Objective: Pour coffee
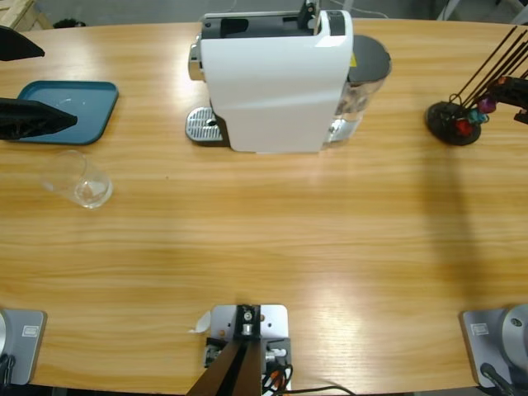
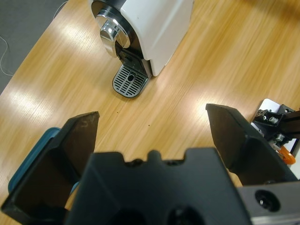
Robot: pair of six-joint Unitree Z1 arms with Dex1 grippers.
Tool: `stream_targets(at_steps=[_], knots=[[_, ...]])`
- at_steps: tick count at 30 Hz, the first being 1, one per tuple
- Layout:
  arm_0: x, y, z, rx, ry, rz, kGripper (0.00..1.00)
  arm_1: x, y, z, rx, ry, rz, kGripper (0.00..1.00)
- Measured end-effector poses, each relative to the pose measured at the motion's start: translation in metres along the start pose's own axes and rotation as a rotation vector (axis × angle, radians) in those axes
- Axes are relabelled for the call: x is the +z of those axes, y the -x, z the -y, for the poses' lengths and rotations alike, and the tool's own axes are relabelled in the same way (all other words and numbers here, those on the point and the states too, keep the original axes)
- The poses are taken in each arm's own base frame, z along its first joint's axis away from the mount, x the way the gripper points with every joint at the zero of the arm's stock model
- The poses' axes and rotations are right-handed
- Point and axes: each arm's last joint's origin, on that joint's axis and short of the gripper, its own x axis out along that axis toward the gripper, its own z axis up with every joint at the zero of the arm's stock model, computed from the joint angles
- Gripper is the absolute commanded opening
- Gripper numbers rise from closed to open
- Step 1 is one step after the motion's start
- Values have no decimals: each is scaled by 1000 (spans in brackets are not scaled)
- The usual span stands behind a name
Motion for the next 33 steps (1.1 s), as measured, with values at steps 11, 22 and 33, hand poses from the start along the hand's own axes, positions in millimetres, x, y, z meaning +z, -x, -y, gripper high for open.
stream_targets(at_steps=[11,22,33], knots=[[0,0,0,-4,2,0,996,2,0,0,-7,-16,-10,0],[-8,-6,2,-25,12,-27,996,14,8,0,-22,-24,-12,0],[-24,-12,6,-36,34,-70,996,34,11,-3,-29,-24,-14,0]])
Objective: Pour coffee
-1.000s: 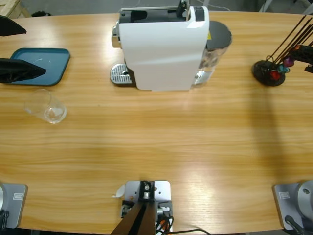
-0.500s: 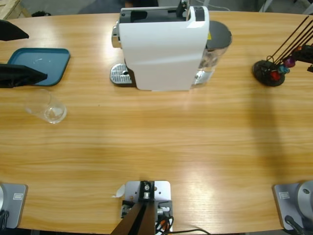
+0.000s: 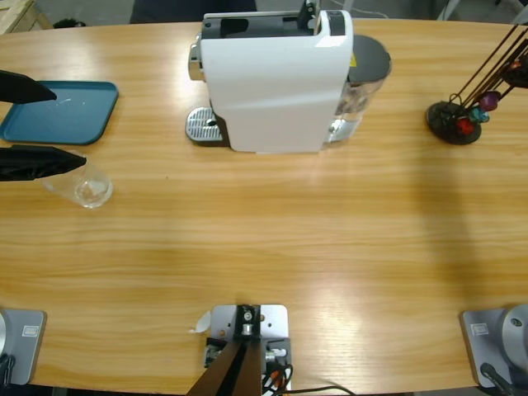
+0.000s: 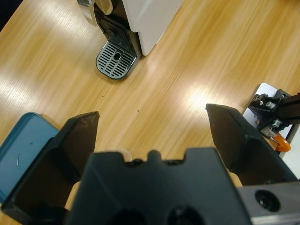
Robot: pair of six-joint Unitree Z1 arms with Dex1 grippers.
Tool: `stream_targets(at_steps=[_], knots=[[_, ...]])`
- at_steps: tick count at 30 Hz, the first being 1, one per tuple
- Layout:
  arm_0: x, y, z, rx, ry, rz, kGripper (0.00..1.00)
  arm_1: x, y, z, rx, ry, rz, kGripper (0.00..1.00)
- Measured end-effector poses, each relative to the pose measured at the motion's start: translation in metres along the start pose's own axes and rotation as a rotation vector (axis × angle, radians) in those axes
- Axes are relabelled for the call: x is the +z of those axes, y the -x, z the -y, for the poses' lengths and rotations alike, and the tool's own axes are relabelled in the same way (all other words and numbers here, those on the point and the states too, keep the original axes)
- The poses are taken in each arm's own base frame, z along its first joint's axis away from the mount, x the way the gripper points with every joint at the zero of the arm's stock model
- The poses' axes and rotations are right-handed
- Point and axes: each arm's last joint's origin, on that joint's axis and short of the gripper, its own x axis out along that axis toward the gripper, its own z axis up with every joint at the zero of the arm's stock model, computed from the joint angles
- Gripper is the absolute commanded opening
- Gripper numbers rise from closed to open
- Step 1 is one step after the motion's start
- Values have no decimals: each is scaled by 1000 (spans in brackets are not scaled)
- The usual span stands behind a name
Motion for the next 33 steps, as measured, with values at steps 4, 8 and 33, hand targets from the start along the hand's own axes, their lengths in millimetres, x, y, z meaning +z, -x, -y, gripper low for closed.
stream_targets(at_steps=[4,8,33], knots=[[-1,-1,0,1,6,6,996,9,7,0,-8,-2,14,0],[-2,-2,0,1,8,3,996,22,17,0,-10,-8,48,0],[-10,5,5,-3,11,20,996,50,132,-49,815,230,168,0]])
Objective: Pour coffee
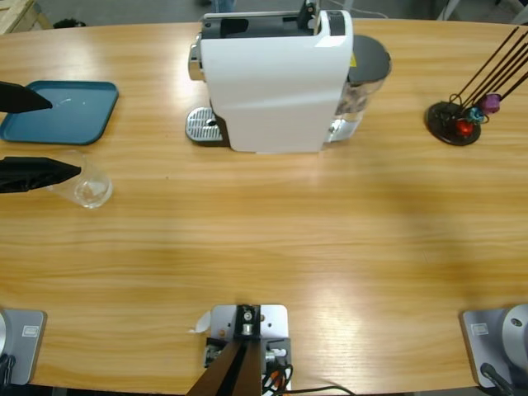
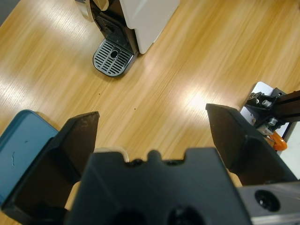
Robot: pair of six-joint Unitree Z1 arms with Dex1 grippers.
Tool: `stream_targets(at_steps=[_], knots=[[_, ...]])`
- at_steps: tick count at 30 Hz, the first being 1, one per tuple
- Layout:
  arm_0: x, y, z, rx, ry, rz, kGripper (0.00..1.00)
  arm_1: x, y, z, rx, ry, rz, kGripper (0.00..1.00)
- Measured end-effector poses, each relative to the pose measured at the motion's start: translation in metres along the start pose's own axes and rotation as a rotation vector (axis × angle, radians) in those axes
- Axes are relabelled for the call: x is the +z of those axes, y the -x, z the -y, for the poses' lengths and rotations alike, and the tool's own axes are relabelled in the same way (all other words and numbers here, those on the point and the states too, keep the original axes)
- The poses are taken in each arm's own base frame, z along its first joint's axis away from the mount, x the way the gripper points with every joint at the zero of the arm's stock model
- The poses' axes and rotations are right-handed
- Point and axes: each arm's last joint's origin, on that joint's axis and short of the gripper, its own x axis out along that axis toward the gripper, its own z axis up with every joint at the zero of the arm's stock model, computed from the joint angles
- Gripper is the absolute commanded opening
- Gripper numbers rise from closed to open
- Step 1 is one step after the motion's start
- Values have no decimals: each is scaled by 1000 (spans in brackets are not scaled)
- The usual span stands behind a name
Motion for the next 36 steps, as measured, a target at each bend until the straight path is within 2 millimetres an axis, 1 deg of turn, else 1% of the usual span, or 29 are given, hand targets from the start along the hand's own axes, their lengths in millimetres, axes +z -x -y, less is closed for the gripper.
stream_targets(at_steps=[3,5,8,14,16,18,20,22,25,27,30,36], knots=[[-2,2,1,1,-1,4,996,4,-10,-15,285,32,-1,0],[-3,3,1,1,-1,7,996,4,-26,-21,449,42,-33,0],[-6,5,2,2,4,11,996,5,-59,-24,591,42,-100,0],[-20,11,6,2,27,16,996,39,-133,-46,737,85,-146,0],[-24,13,7,3,30,18,996,48,-153,-53,726,109,-139,0],[-27,15,8,4,34,23,996,53,-169,-56,657,141,-131,0],[-30,16,8,5,35,23,996,54,-175,-59,563,194,-132,0],[-31,16,8,4,35,21,996,49,-178,-65,463,259,-145,0],[-31,15,9,4,35,19,996,44,-180,-76,365,341,-152,0],[-31,15,9,4,36,18,996,42,-181,-82,342,369,-151,0],[-33,14,9,3,37,13,996,40,-182,-89,354,388,-154,0],[-37,16,10,3,38,15,996,32,-197,-87,323,404,-170,0]])
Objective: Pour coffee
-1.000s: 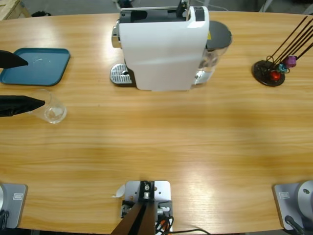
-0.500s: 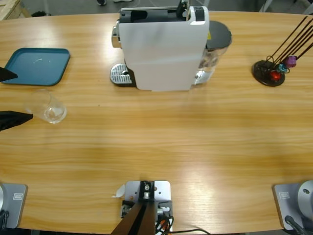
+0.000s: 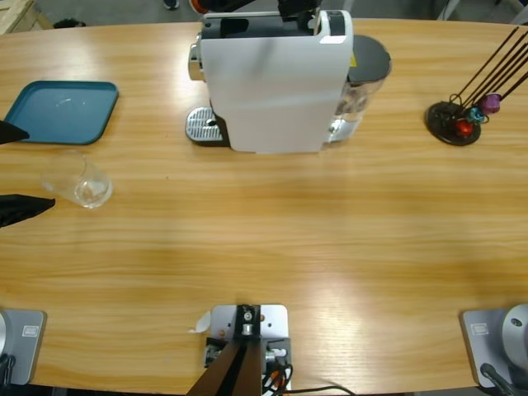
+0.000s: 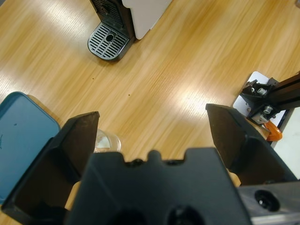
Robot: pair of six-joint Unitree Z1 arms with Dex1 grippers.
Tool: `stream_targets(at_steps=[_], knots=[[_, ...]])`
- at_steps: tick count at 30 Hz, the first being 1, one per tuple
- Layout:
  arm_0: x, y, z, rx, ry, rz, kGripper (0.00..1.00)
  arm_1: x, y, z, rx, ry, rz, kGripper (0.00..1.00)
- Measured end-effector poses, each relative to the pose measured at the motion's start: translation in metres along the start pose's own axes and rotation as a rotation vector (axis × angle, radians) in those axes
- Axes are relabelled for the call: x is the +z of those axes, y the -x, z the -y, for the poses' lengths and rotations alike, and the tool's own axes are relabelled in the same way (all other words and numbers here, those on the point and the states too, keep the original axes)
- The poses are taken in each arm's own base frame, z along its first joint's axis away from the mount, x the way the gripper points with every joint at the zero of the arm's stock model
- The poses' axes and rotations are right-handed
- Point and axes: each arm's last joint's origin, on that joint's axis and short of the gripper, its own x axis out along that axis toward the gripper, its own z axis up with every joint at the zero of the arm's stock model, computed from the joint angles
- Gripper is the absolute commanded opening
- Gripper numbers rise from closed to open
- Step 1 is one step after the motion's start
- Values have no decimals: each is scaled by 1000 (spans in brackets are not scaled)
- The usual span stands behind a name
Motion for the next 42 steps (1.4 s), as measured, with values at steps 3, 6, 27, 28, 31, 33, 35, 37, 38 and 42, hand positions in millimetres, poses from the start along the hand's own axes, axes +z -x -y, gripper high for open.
stream_targets(at_steps=[3,6,27,28,31,33,35,37,38,42], knots=[[-2,0,0,0,0,-1,996,-2,-9,3,-22,14,-19,0],[-3,0,0,0,0,-1,996,-5,-20,7,-33,17,-39,0],[-8,-2,1,8,0,-5,996,-13,-37,15,-104,23,-101,0],[-8,-2,1,8,0,-5,996,-14,-37,15,-107,24,-104,0],[-9,-2,1,8,0,-5,996,-16,-38,15,-116,24,-119,0],[-10,-2,1,7,1,-9,996,-16,-39,16,-119,25,-122,0],[-10,-3,1,7,1,-11,996,-15,-39,16,-119,24,-123,0],[-10,-3,1,7,1,-11,996,-14,-40,16,-120,24,-123,0],[-10,-3,1,7,1,-12,996,-13,-41,17,-119,24,-123,0],[-11,-4,1,6,2,-15,996,-13,-46,18,-119,24,-126,0]])
